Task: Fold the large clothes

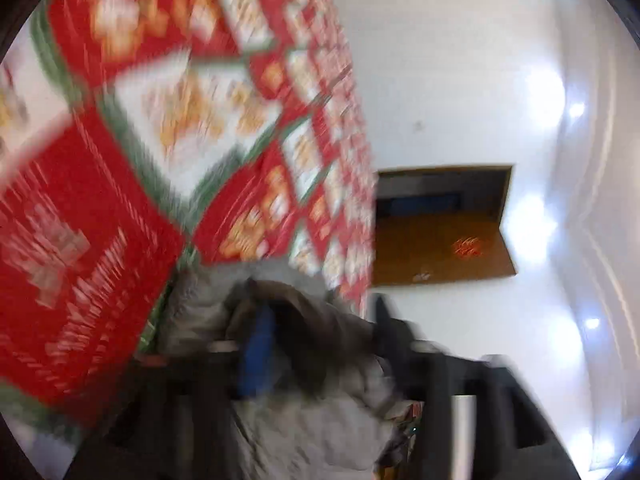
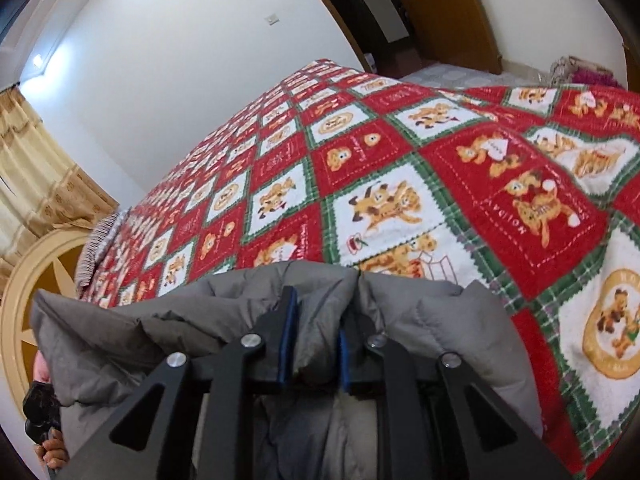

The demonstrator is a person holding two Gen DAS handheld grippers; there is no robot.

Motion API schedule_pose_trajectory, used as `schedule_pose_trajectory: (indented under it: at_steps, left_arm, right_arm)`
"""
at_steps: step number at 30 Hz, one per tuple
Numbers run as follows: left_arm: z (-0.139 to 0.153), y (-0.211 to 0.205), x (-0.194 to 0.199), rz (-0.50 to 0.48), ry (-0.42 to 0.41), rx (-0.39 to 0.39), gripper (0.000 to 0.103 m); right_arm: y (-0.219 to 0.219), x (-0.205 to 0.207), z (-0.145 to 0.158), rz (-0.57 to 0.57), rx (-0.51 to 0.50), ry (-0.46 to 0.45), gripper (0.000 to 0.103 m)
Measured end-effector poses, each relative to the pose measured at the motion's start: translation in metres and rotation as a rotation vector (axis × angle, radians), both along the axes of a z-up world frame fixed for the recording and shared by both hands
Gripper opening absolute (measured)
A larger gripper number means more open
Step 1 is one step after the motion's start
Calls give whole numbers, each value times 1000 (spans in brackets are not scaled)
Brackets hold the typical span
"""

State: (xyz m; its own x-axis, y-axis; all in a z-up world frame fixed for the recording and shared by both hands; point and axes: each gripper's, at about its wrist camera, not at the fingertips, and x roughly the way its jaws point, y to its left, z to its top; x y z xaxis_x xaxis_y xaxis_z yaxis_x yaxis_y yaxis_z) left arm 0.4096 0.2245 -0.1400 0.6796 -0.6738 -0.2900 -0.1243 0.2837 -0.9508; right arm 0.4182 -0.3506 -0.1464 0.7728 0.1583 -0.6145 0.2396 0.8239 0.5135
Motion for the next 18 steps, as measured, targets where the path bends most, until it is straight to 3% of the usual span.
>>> schedule_pose_trajectory:
  at_steps: [1,3,5,6,8,10,11,12,14,18]
  left_arm:
    - [16,9,-7,54,-23,66,99]
    - [53,27,-24,143,-76,183,100]
    - [75,34,-30,140,-81,225,100]
    - [92,32,-34,124,-68,306,100]
    - [118,12,-37,82,-78,500,100]
    - [134,-18,-42,31,-121,683,100]
    - [143,-43,-44,-7,-161,778,100]
    - [146,-65,-46,-45,-205,826,100]
    - [138,-103,-47,-112,-267,849,100]
    - [116,-189,-39,-254,-288,897,100]
  right_arm:
    - [2,1,0,2,-1,-2,23]
    - [4,0,6,13,-1,2,29]
    - [1,-5,21,28,23,-1,43]
    - [-2,-13,33,27,47,-33,48]
    - [-5,-32,63,9,38,-114,82]
    - [-3,-58,98,0,-45,-202,90]
    - [2,-70,117,0,-105,-243,90]
    - [9,-80,132,5,-162,-272,90]
    - [39,-89,159,100,-269,-300,70]
    - [117,-61,154,329,-363,-164,42]
